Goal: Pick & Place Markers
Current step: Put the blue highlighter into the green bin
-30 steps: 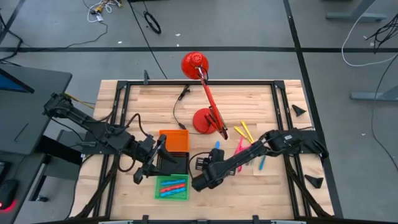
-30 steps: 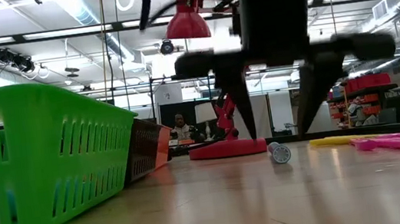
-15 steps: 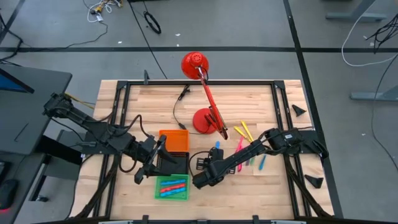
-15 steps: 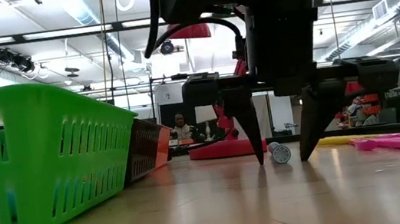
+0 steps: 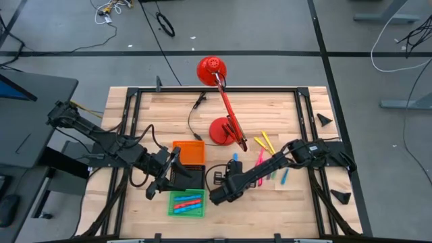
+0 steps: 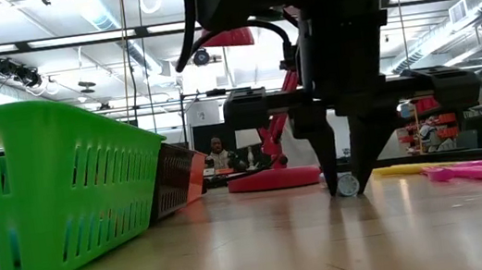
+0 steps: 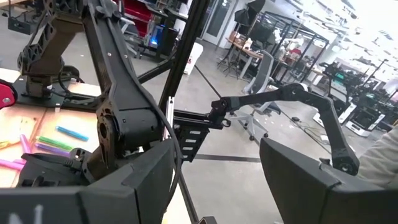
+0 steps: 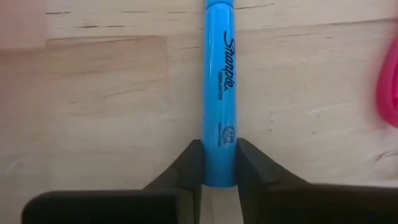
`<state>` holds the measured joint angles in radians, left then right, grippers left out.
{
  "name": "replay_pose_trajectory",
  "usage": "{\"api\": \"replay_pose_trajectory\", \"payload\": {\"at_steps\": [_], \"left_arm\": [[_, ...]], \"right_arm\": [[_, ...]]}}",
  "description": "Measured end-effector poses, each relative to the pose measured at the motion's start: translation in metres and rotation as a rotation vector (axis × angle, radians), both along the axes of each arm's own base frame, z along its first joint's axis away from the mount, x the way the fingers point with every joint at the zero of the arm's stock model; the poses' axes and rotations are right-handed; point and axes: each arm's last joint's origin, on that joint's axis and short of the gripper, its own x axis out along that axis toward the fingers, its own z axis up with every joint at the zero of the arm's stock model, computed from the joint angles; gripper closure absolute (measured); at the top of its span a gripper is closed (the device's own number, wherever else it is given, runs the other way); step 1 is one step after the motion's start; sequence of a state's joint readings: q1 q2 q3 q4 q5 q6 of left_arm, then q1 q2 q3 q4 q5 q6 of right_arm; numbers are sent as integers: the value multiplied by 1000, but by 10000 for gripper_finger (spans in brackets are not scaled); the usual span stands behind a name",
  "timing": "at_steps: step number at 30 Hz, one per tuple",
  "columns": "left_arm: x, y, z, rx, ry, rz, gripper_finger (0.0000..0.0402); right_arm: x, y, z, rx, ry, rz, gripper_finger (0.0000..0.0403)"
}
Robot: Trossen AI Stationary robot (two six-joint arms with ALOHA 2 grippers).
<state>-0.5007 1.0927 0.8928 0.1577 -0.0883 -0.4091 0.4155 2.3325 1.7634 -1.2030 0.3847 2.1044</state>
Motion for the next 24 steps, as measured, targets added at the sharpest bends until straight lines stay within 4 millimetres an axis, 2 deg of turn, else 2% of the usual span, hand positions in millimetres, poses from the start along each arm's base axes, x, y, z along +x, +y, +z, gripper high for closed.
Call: {"api": "replay_pose_trajectory", "payload": {"at_steps": [4, 8, 15, 24], "left_arm": [[0, 0, 0, 0, 0, 0, 158], [0, 0, 0, 0, 0, 0, 158], [0, 1, 0, 1, -1, 45, 158], [1, 4, 0, 5, -5, 137, 158]], "right_arm": [[-1, 3, 1, 0, -3, 11, 338], [-6, 9, 11, 26, 12, 93, 337], [-23, 25, 58, 67, -9, 275, 339], [-39, 27, 112, 75, -24, 613, 339]]}}
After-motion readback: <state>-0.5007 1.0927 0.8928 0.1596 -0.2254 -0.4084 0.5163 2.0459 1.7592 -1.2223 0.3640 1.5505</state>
